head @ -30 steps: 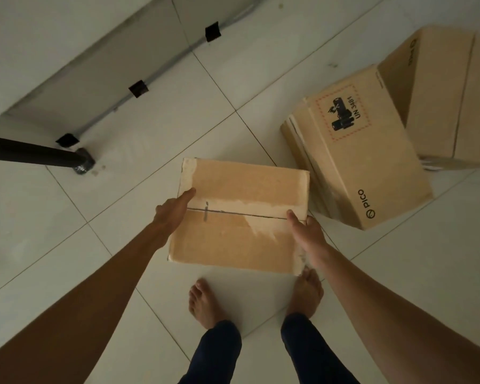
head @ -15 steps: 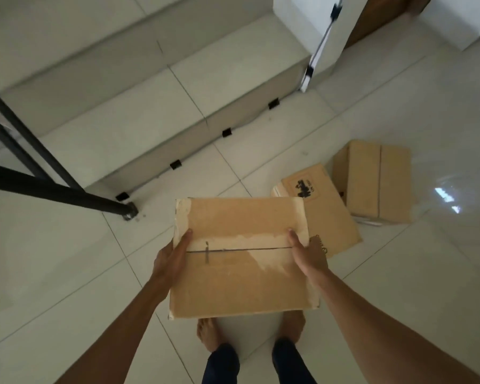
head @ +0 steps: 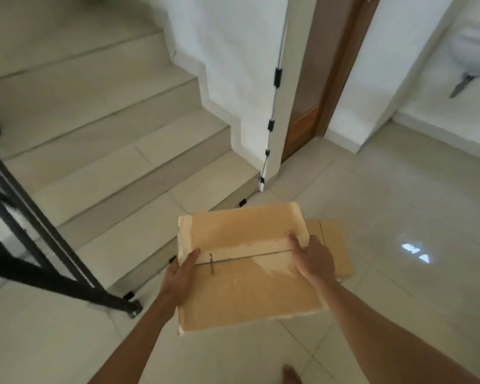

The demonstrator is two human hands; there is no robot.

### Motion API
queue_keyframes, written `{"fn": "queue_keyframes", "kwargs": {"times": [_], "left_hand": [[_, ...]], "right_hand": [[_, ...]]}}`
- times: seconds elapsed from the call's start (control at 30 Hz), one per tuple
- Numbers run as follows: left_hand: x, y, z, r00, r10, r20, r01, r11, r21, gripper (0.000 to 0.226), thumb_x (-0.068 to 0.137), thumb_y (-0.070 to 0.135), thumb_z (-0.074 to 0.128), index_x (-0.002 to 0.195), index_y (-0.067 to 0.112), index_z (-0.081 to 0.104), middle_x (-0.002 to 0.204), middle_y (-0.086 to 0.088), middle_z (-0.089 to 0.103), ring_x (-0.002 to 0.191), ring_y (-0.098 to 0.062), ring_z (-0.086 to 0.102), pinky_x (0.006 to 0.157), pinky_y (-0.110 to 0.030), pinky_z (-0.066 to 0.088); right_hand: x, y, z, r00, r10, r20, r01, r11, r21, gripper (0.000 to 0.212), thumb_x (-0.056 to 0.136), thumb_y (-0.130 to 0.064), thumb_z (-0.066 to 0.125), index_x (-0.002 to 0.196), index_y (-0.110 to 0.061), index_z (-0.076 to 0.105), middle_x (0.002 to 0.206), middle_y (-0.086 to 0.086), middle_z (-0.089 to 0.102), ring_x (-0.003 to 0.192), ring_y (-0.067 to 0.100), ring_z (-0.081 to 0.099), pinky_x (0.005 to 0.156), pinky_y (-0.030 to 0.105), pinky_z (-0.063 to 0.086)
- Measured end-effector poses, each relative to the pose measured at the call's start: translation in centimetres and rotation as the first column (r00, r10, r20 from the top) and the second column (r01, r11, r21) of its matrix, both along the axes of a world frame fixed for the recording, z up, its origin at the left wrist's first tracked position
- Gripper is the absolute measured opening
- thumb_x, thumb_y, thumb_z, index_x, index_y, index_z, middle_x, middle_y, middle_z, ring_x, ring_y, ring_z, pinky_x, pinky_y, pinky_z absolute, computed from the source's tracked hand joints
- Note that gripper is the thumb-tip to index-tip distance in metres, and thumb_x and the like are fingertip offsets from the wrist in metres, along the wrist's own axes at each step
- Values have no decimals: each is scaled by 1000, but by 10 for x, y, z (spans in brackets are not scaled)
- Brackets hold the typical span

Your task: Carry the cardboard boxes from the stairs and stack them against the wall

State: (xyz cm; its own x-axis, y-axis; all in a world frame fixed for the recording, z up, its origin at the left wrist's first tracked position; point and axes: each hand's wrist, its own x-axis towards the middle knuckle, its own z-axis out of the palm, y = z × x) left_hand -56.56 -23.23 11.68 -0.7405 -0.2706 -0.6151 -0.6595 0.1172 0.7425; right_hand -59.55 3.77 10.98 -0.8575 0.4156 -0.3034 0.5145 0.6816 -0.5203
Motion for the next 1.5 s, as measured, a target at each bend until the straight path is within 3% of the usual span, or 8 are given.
{"fn": "queue_keyframes", "kwargs": {"times": [0.1, 0.2, 0.4, 0.7, 0.93, 1.1, 1.33, 1.5], "left_hand": [[-8, 8, 43, 992, -102, -71, 98, 994, -55, 64, 86, 56, 56, 138, 18, 47, 126, -12, 59, 106, -33, 59, 94, -47, 49], [-16, 23, 79, 972, -176, -154, 167, 984, -67, 60, 83, 55, 61, 130, 18, 56, 115, -11, 65, 96, -31, 65, 89, -47, 54], [-12, 83, 132, 922, -291, -254, 294, 955, -29, 48, 85, 48, 62, 121, 17, 58, 89, 1, 65, 80, -20, 65, 60, -29, 51], [60, 210, 180, 807, -482, -340, 511, 860, -7, 40, 88, 47, 61, 115, 19, 56, 83, 6, 62, 71, -11, 62, 46, -20, 46], [140, 321, 193, 701, -626, -342, 673, 739, 27, 41, 85, 47, 64, 112, 16, 58, 92, -5, 69, 79, -22, 66, 60, -32, 54], [204, 414, 197, 537, -756, -375, 818, 575, 13, 48, 86, 48, 63, 120, 14, 59, 94, -4, 69, 81, -22, 67, 59, -29, 53], [313, 546, 200, 233, -891, -390, 970, 243, 27, 49, 88, 47, 61, 126, 16, 58, 103, -5, 65, 83, -21, 64, 68, -31, 52], [396, 620, 199, 1, -931, -364, 1000, -8, 24, 39, 86, 53, 60, 114, 26, 60, 92, 0, 66, 82, -22, 65, 64, -30, 51]], "right_hand": [[9, 14, 47, 999, -51, 2, 51, 997, 55, 78, 88, -72, 35, 123, -4, 55, 121, 20, 62, 112, 38, 58, 89, 39, 45], [18, 35, 87, 997, -75, -32, 77, 993, 89, 79, 89, -72, 33, 119, -3, 58, 117, 19, 63, 109, 36, 60, 85, 38, 46], [64, 97, 135, 976, -185, -116, 199, 972, 121, 81, 89, -71, 33, 120, -1, 58, 120, 19, 61, 111, 36, 58, 90, 39, 45], [185, 211, 185, 924, -310, -223, 344, 929, 134, 81, 89, -72, 34, 109, 1, 61, 109, 19, 64, 101, 36, 61, 76, 36, 42], [320, 299, 200, 845, -495, -201, 518, 851, 82, 80, 87, -74, 36, 111, -2, 60, 108, 14, 65, 97, 32, 62, 82, 39, 51], [439, 355, 205, 726, -658, -199, 682, 726, 88, 79, 87, -73, 36, 109, -2, 62, 108, 15, 65, 97, 33, 62, 84, 40, 51], [609, 400, 216, 439, -880, -184, 896, 411, 170, 77, 86, -75, 34, 107, -6, 61, 92, 6, 59, 92, 30, 62, 79, 39, 52], [713, 402, 216, 193, -962, -190, 968, 155, 197, 81, 85, -75, 32, 119, -6, 57, 118, 15, 62, 110, 35, 59, 87, 39, 47]]}}
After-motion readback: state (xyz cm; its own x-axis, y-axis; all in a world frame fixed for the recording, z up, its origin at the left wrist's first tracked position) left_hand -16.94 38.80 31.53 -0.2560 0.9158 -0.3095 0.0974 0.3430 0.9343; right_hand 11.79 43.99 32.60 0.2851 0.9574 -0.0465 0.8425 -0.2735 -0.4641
